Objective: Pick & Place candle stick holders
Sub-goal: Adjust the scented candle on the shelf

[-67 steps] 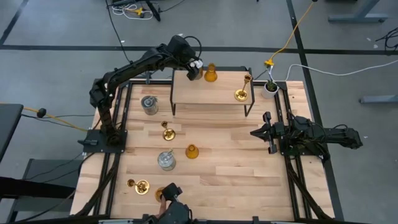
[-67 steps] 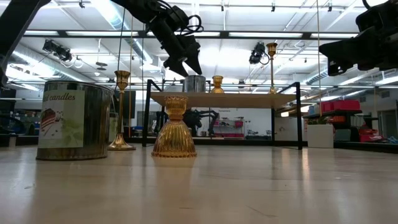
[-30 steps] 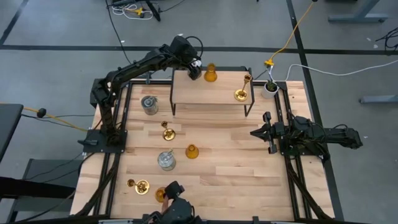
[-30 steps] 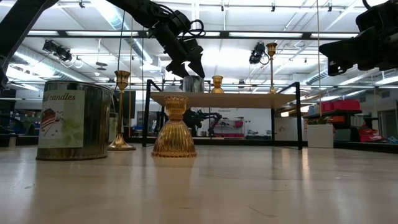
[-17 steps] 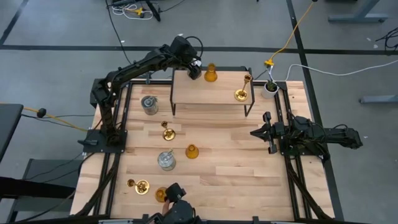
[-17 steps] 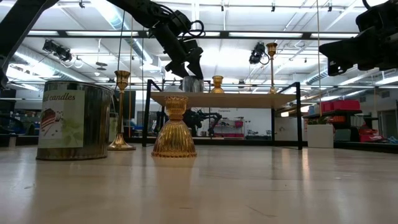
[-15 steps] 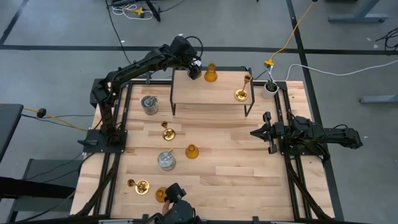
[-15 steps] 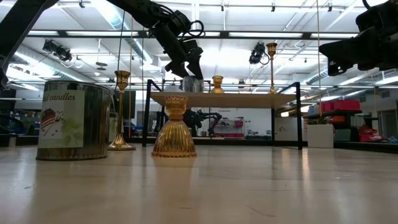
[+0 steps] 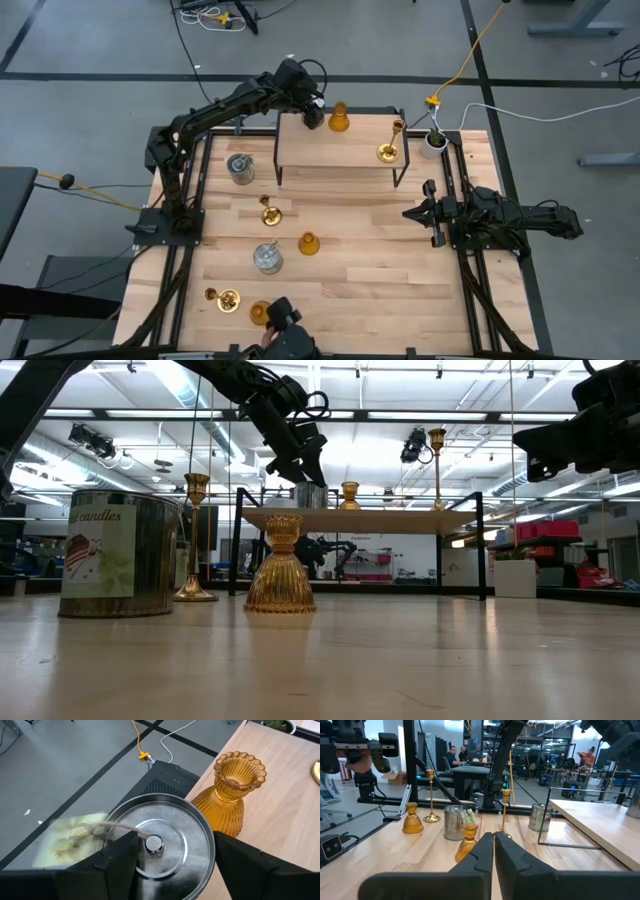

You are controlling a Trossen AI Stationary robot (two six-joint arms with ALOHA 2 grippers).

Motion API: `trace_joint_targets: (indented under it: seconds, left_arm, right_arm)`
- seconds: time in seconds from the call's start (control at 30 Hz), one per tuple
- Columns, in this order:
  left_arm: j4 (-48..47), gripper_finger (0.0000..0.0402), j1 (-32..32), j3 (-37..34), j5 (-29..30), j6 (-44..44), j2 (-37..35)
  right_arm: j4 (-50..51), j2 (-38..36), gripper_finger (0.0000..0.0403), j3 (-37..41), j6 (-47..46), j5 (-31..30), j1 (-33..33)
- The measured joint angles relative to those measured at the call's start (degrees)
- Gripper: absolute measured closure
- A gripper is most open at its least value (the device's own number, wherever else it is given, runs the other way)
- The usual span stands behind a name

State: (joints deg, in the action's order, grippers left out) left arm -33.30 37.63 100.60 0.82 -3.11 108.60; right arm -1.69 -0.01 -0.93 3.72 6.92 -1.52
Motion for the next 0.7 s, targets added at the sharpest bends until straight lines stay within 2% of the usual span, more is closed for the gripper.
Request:
trace_joint_targets:
  seconds: [0.23, 0.7]
  left_arm:
    - [-2.9, 0.0163, -0.5, 0.1, 0.0, 0.0, -0.1]
    - [-8.6, 0.0163, -1.8, 0.0, 2.5, 0.0, -1.4]
  right_arm:
    - [0.0, 0.0, 0.0381, 0.0, 0.0, 0.0, 0.0]
    - [0.0, 0.0, 0.0381, 0.0, 0.0, 0.0, 0.0]
